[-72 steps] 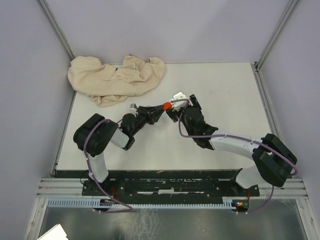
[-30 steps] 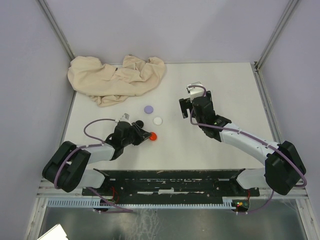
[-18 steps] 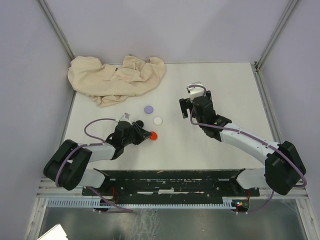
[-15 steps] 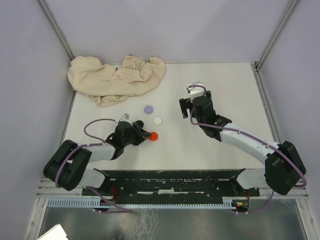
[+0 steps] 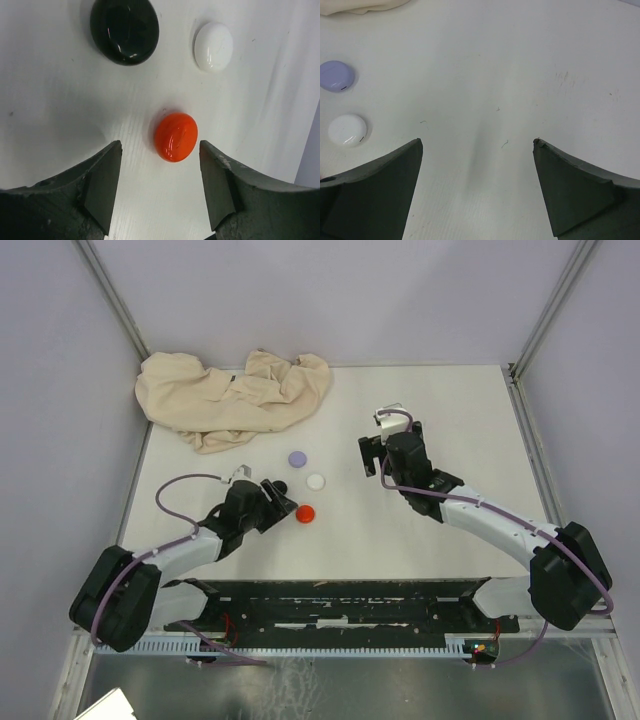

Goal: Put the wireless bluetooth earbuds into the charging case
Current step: Place the charging case at the center of the board, then reset both arms

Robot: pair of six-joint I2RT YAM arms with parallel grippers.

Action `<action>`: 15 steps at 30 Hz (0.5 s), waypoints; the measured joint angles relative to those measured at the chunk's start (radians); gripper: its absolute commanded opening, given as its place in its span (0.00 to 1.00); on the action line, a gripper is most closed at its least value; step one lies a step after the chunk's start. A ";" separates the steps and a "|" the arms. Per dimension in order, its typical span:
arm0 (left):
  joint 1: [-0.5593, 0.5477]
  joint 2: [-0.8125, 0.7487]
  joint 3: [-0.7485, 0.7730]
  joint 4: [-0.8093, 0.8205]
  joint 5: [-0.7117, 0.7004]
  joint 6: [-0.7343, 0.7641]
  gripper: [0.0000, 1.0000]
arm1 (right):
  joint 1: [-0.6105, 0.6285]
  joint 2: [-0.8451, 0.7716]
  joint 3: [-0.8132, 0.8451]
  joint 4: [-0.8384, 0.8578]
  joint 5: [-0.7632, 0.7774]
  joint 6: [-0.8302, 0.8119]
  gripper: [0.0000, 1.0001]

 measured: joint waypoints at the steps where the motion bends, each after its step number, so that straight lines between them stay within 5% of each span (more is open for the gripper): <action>1: 0.000 -0.027 0.011 -0.043 -0.019 0.009 0.75 | -0.001 0.000 0.000 -0.001 0.000 0.002 0.99; 7: 0.008 -0.140 0.160 -0.230 -0.151 0.080 0.80 | -0.029 0.002 0.014 -0.063 -0.006 0.041 1.00; 15: 0.040 -0.085 0.362 -0.299 -0.261 0.165 0.81 | -0.089 0.077 0.161 -0.217 0.047 0.202 0.99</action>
